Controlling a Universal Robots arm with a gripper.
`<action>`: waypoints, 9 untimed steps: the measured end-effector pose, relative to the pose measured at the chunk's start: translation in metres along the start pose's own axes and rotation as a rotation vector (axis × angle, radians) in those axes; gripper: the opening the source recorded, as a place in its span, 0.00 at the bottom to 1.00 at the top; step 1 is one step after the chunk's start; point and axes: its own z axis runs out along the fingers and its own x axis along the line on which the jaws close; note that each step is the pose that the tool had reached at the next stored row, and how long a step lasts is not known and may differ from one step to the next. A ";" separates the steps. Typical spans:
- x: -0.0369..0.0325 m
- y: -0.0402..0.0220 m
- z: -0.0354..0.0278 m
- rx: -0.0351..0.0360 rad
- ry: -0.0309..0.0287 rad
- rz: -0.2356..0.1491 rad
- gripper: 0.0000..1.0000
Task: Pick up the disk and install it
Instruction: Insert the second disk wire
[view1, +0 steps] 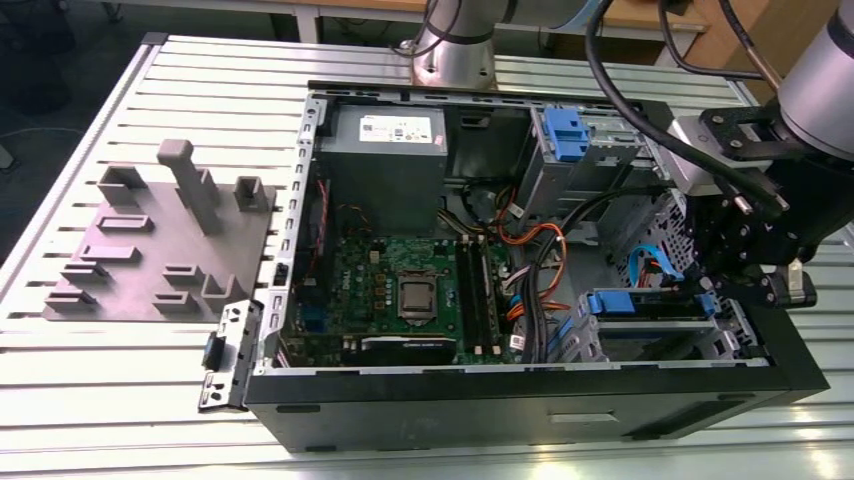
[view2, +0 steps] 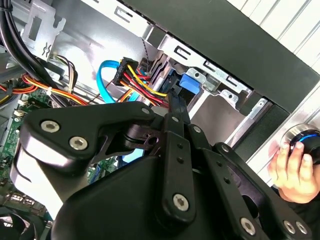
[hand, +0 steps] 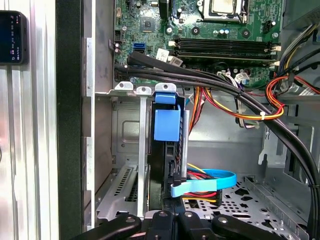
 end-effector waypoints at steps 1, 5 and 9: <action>0.0000 0.0000 0.0000 0.0000 0.0000 0.000 0.11; 0.0000 0.0000 -0.0007 -0.0007 0.0001 0.000 0.11; -0.0006 -0.0008 -0.0081 -0.0020 -0.0001 0.000 0.11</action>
